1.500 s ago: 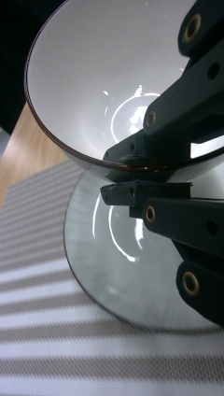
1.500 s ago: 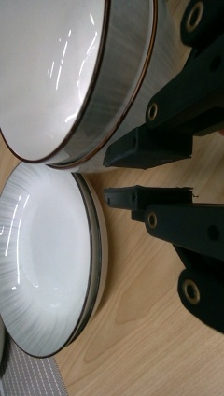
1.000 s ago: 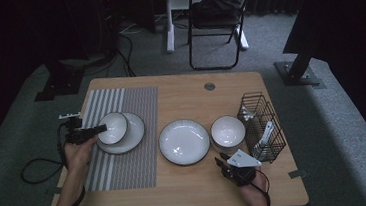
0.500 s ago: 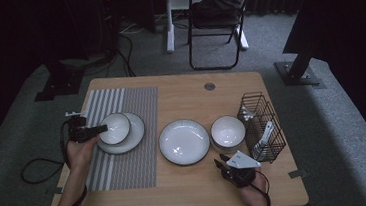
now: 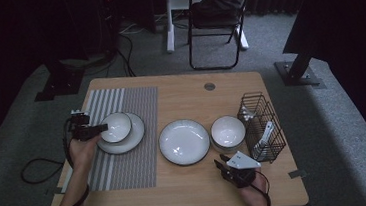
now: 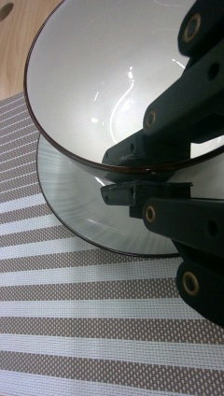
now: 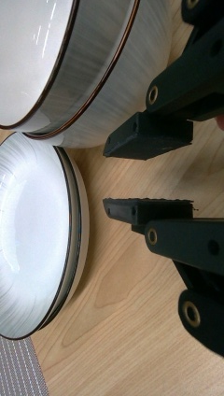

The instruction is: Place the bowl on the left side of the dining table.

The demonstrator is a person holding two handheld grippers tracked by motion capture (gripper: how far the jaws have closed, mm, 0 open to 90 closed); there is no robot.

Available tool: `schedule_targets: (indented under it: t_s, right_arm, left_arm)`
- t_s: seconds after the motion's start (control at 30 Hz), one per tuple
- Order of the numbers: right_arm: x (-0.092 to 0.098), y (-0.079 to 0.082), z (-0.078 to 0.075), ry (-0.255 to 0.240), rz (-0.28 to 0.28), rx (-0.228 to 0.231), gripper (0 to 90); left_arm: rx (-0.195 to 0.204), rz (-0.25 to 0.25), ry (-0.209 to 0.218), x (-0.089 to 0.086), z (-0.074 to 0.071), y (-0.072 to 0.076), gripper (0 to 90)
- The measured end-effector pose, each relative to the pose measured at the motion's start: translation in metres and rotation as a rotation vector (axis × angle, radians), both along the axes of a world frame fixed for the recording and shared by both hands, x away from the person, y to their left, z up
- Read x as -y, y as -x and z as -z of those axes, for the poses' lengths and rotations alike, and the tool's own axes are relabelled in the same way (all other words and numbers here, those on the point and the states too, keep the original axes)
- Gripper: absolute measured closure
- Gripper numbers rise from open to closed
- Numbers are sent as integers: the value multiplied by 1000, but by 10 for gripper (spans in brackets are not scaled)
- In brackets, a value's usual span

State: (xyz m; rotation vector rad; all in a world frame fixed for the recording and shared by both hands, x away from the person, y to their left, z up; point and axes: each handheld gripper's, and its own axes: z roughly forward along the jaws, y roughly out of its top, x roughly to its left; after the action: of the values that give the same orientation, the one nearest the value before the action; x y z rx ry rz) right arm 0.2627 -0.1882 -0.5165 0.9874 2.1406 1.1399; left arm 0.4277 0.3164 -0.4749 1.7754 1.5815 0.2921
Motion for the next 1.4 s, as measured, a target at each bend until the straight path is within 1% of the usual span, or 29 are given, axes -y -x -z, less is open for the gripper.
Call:
schedule_targets:
  t_s: [0.17, 0.33, 0.53, 0.67, 0.7, 0.77, 1.0, 1.4]
  right_arm:
    - [1, 0, 1, -1, 2, -1, 677]
    - [1, 0, 1, -2, 1, -1, 677]
    - [1, 0, 1, -2, 1, -2, 676]
    - [1, 0, 1, -2, 2, -3, 675]
    - [1, 0, 1, -3, 2, -4, 673]
    - [1, 0, 2, -3, 3, -5, 673]
    - [1, 0, 2, 0, 1, -7, 671]
    - [0, -2, 4, 6, -4, -18, 648]
  left_arm:
    - [11, 3, -13, 2, -1, 0, 831]
    - [19, -3, -12, 3, 0, 0, 829]
    - [22, -6, -32, 6, 0, -1, 826]
    - [22, -4, -36, 8, 0, -2, 822]
    - [27, 1, -46, 10, 1, -2, 819]
    - [27, -1, -38, 9, 1, -2, 818]
    - [30, -2, -35, 9, 2, -2, 817]
    - [36, -5, -48, 10, 2, -1, 817]
